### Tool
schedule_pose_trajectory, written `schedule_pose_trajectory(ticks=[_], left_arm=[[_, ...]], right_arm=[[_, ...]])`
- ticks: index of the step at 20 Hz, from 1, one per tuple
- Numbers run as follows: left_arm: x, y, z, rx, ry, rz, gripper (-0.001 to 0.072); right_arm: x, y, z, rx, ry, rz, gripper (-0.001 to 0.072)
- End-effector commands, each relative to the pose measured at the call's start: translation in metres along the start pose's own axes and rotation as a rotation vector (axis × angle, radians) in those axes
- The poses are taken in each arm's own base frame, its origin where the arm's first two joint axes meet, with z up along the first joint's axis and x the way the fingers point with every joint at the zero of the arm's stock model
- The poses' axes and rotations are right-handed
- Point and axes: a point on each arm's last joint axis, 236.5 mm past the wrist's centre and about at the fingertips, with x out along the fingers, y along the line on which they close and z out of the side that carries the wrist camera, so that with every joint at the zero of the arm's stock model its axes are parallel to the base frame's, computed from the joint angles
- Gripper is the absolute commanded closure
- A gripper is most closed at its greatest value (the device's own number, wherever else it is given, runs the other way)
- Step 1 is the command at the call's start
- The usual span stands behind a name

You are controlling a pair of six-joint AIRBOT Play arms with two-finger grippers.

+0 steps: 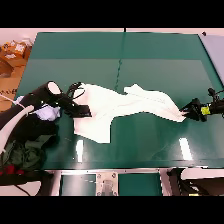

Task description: Fold the shirts.

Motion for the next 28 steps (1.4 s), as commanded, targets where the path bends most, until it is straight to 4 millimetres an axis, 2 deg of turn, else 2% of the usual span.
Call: schedule_pose_trajectory(ticks=[1,4,6,7,8,9,10,11,12,13,14,15,16,18,20,22,23,24,25,27,28], left_arm=[[-0.003,0.001,0.0,-0.032,0.002,-0.023,0.0152],[-0.002,-0.018,0.018,-0.071,-0.074,-0.097,0.0152],[0.003,-0.025,0.013,-0.049,-0.06,-0.098,0.0152],[0.009,-0.026,0.009,-0.041,-0.052,-0.089,0.0152],[0.016,-0.025,0.004,-0.045,-0.049,-0.081,0.0152],[0.022,-0.022,-0.001,-0.059,-0.045,-0.073,0.0152],[0.025,-0.019,-0.002,-0.065,-0.049,-0.067,0.0194],[0.025,-0.017,0.001,-0.063,-0.063,-0.061,0.0381],[0.023,-0.019,0.006,-0.06,-0.077,-0.063,0.0638],[0.019,-0.022,0.012,-0.052,-0.092,-0.066,0.0682],[0.014,-0.026,0.019,-0.034,-0.106,-0.069,0.0682],[0.004,-0.032,0.027,-0.003,-0.124,-0.07,0.0683],[-0.01,-0.039,0.037,0.036,-0.148,-0.063,0.0683],[-0.056,-0.059,0.062,0.137,-0.24,-0.029,0.0683],[-0.128,-0.088,0.092,0.24,-0.405,0.021,0.0683],[-0.222,-0.133,0.113,0.358,-0.623,0.045,0.0683],[-0.277,-0.163,0.116,0.423,-0.752,0.042,0.0683],[-0.329,-0.19,0.113,0.481,-0.875,0.036,0.0683],[-0.385,-0.219,0.102,0.542,-1.007,0.029,0.0683],[-0.48,-0.268,0.064,0.646,-1.236,0.006,0.0682],[-0.518,-0.286,0.042,0.687,-1.334,-0.008,0.0683]], right_arm=[[-0.009,-0.018,-0.002,-0.038,0.062,-0.085,0.029],[-0.007,-0.021,0.009,-0.036,0.019,-0.098,0.0311],[-0.004,-0.023,0.01,-0.039,0.024,-0.097,0.0312],[-0.003,-0.024,0.011,-0.037,0.023,-0.098,0.0357],[-0.002,-0.025,0.012,-0.035,0.018,-0.1,0.0467],[-0.001,-0.026,0.013,-0.034,0.02,-0.099,0.0488],[0.0,-0.026,0.013,-0.033,0.019,-0.098,0.0584],[0.0,-0.027,0.015,-0.032,0.015,-0.101,0.0692],[0.001,-0.028,0.017,-0.033,0.007,-0.103,0.0697],[0.0,-0.028,0.018,-0.034,0.003,-0.104,0.0698],[-0.001,-0.027,0.019,-0.036,-0.002,-0.105,0.0698],[-0.004,-0.022,0.024,-0.04,-0.016,-0.091,0.0698],[-0.008,-0.007,0.028,-0.044,-0.034,-0.047,0.0698],[-0.026,0.039,0.039,-0.091,-0.088,0.061,0.0698],[-0.064,0.106,0.048,-0.198,-0.175,0.189,0.0698],[-0.136,0.19,0.049,-0.289,-0.336,0.38,0.0698],[-0.175,0.225,0.045,-0.31,-0.415,0.477,0.0698],[-0.224,0.261,0.035,-0.338,-0.51,0.593,0.0698],[-0.274,0.291,0.02,-0.371,-0.604,0.698,0.0698],[-0.354,0.324,-0.01,-0.411,-0.792,0.82,0.0698],[-0.384,0.333,-0.028,-0.431,-0.872,0.848,0.0698]])
